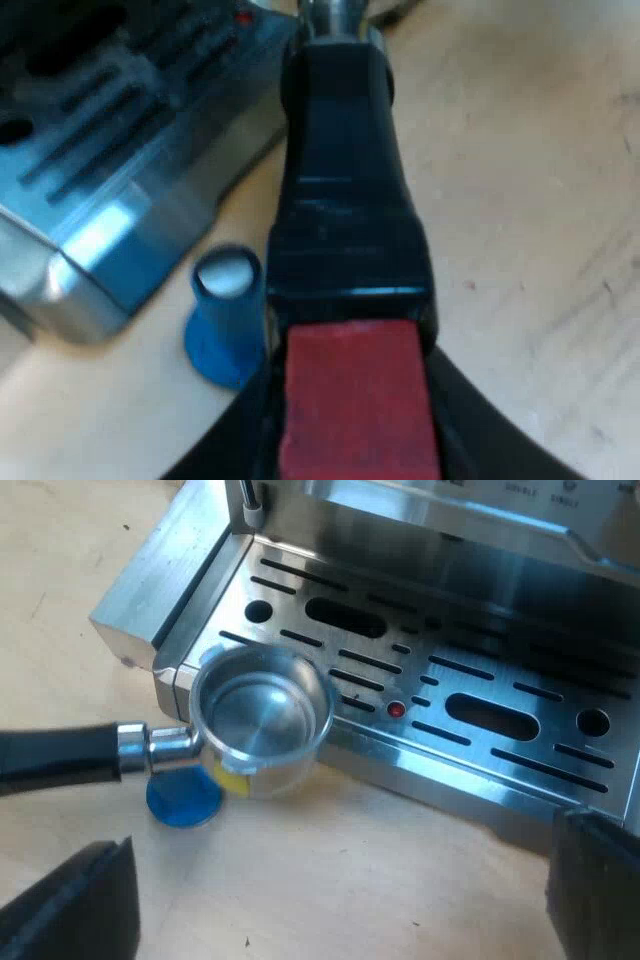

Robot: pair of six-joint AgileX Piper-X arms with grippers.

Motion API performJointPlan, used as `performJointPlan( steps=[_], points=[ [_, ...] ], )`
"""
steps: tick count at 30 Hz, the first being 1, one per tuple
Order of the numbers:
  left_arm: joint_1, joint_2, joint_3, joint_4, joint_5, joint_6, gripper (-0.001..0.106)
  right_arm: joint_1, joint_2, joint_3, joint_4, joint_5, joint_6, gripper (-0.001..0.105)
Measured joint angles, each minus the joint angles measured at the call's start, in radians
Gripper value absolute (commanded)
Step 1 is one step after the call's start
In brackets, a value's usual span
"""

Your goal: Put the handle in the coffee machine

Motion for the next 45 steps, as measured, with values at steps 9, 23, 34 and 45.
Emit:
performJointPlan(
  steps=[9, 23, 34, 45],
  points=[
    [0.101, -0.009, -0.061, 0.100, 0.032, 0.016, 0.000, 0.106, 0.015, 0.000, -0.074, 0.101, 0.019, 0.082],
    [0.234, -0.009, -0.104, 0.225, 0.063, 0.167, 0.000, 0.289, 0.179, 0.000, -0.256, 0.356, 0.055, 0.082],
    [0.279, 0.012, -0.104, 0.183, 0.105, 0.195, 0.000, 0.291, 0.294, 0.000, -0.333, 0.568, 0.164, 0.082],
    [0.286, 0.188, -0.104, 0.112, 0.137, 0.242, 0.000, 0.291, 0.350, 0.124, -0.515, 0.693, 0.228, 0.082]
  ],
)
